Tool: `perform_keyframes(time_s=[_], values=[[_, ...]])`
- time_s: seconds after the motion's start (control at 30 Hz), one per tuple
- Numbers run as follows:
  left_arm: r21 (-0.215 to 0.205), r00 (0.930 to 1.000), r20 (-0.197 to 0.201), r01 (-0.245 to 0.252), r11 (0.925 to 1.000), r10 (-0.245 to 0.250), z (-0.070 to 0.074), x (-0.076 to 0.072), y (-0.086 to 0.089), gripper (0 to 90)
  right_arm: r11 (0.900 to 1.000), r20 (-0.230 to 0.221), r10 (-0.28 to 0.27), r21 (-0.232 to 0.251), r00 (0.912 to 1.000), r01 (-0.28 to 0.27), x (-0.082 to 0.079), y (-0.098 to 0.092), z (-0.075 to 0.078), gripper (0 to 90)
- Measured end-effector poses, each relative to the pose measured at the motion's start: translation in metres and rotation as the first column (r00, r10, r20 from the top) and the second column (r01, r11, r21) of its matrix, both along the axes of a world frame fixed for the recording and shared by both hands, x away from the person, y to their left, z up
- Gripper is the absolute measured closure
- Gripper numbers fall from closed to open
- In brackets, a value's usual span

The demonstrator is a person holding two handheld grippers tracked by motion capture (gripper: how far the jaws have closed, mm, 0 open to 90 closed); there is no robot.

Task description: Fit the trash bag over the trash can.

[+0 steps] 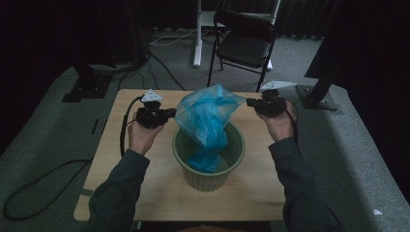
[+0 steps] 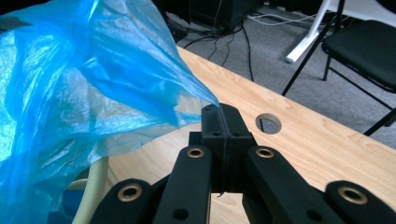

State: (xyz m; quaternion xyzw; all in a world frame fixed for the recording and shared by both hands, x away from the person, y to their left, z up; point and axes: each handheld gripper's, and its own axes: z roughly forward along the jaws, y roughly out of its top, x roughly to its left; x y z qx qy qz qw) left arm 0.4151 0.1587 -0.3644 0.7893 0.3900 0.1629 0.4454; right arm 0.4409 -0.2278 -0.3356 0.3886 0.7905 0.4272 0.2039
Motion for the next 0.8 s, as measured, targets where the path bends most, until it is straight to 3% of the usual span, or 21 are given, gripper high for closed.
perform_keyframes(time_s=[0.13, 0.23, 0.4, 0.57, 0.67, 0.8], values=[[0.014, 0.9998, -0.015, 0.014, 0.9998, -0.014, -0.005, 0.001, -0.005, 85.8, 1.0, -0.021, 0.028, -0.002, 0.9994, -0.028, 0.001, 0.003, -0.009, 88.8], [0.02, 0.9996, -0.018, 0.022, 0.9996, -0.022, -0.007, 0.001, -0.008, 85.7, 0.999, -0.03, 0.045, -0.002, 0.9985, -0.045, 0.002, 0.005, -0.014, 81.8], [0.016, 0.9997, -0.016, 0.022, 0.9996, -0.021, -0.006, 0.001, -0.008, 85.5, 0.998, 0.009, 0.062, 0.014, 0.998, -0.062, -0.003, 0.002, -0.008, 69.3], [0.002, 0.9998, -0.013, 0.014, 0.9999, -0.014, -0.005, 0.001, -0.005, 84.7, 0.997, 0.048, 0.071, 0.034, 0.9963, -0.073, -0.011, -0.003, 0.002, 65.0], [-0.009, 0.9999, -0.008, 0.011, 0.9999, -0.011, -0.003, 0.0, -0.002, 83.2, 0.994, 0.071, 0.098, 0.046, 0.9927, -0.101, -0.014, -0.004, 0.006, 62.8], [-0.019, 0.9999, 0.002, 0.01, 0.9998, -0.01, 0.0, -0.001, 0.0, 80.9, 0.983, 0.091, 0.173, 0.045, 0.9807, -0.178, -0.016, 0.003, 0.007, 59.4]])
